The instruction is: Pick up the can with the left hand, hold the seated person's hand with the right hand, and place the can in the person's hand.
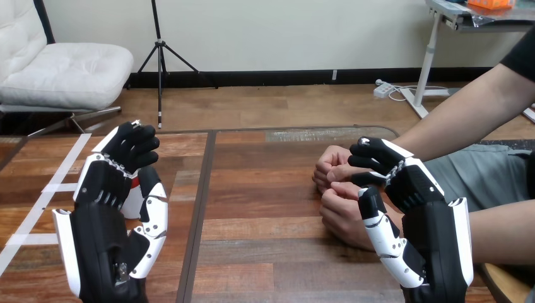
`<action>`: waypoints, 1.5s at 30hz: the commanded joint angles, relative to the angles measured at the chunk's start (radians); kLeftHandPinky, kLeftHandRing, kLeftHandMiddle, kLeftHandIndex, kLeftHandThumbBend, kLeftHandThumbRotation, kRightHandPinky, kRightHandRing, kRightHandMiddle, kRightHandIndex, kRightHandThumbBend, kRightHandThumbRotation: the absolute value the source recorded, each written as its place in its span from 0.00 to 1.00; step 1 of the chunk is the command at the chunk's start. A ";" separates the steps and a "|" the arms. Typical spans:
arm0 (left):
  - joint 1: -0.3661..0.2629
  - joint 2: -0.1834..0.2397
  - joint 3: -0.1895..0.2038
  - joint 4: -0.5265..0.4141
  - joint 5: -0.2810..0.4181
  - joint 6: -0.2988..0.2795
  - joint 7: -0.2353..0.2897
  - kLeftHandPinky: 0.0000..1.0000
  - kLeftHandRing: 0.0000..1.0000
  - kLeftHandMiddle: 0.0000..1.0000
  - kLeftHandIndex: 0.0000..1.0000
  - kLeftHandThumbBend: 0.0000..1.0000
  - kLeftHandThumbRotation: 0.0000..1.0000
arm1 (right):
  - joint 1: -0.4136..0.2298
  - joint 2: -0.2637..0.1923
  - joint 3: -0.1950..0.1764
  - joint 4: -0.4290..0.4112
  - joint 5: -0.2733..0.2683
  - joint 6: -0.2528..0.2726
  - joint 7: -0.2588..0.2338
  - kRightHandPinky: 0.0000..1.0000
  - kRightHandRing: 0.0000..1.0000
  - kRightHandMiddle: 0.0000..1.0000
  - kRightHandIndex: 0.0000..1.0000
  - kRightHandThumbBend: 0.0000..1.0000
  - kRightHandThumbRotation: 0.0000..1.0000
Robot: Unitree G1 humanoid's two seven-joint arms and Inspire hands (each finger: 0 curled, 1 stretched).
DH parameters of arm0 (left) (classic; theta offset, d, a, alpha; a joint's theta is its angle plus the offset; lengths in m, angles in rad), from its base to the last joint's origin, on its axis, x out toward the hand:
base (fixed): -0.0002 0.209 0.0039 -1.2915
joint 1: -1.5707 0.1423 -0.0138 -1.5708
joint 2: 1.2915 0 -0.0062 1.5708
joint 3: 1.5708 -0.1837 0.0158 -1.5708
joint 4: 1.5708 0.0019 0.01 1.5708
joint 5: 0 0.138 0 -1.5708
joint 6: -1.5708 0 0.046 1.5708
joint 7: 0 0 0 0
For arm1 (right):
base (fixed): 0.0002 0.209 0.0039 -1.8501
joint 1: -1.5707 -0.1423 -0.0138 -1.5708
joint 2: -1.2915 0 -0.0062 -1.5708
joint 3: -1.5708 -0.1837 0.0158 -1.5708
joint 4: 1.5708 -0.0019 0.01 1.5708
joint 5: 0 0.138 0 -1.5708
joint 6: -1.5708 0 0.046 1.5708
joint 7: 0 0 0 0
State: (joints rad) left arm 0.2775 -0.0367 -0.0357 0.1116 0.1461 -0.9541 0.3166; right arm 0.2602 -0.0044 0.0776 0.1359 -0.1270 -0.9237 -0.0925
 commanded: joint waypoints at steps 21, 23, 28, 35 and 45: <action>0.068 -0.058 0.007 0.005 0.019 -0.021 0.009 0.70 0.73 0.74 0.74 0.14 0.00 | -0.046 0.021 -0.004 0.006 -0.003 -0.027 -0.007 0.62 0.71 0.74 0.74 0.46 0.53; 0.065 -0.055 0.014 0.000 0.021 -0.015 0.012 0.70 0.74 0.75 0.74 0.13 0.00 | -0.047 0.021 -0.004 0.007 -0.003 -0.028 -0.008 0.61 0.71 0.74 0.74 0.46 0.53; 0.057 -0.050 0.030 -0.017 0.018 0.009 0.018 0.74 0.76 0.77 0.77 0.13 0.00 | -0.047 0.019 -0.002 0.005 0.002 -0.025 -0.004 0.62 0.71 0.74 0.74 0.46 0.54; 0.039 -0.040 0.067 -0.027 0.039 0.027 0.040 0.76 0.79 0.79 0.79 0.13 0.00 | -0.049 0.017 -0.003 0.010 0.001 -0.028 -0.004 0.62 0.71 0.74 0.74 0.46 0.54; 0.006 -0.027 0.110 -0.022 0.067 0.034 0.074 0.77 0.81 0.82 0.81 0.12 0.00 | -0.051 0.020 -0.006 0.016 -0.002 -0.036 -0.007 0.62 0.71 0.74 0.74 0.46 0.54</action>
State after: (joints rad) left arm 0.2712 -0.0250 0.0453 0.1169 0.1947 -0.9247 0.3779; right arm 0.2602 -0.0049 0.0752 0.1442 -0.1275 -0.9316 -0.0953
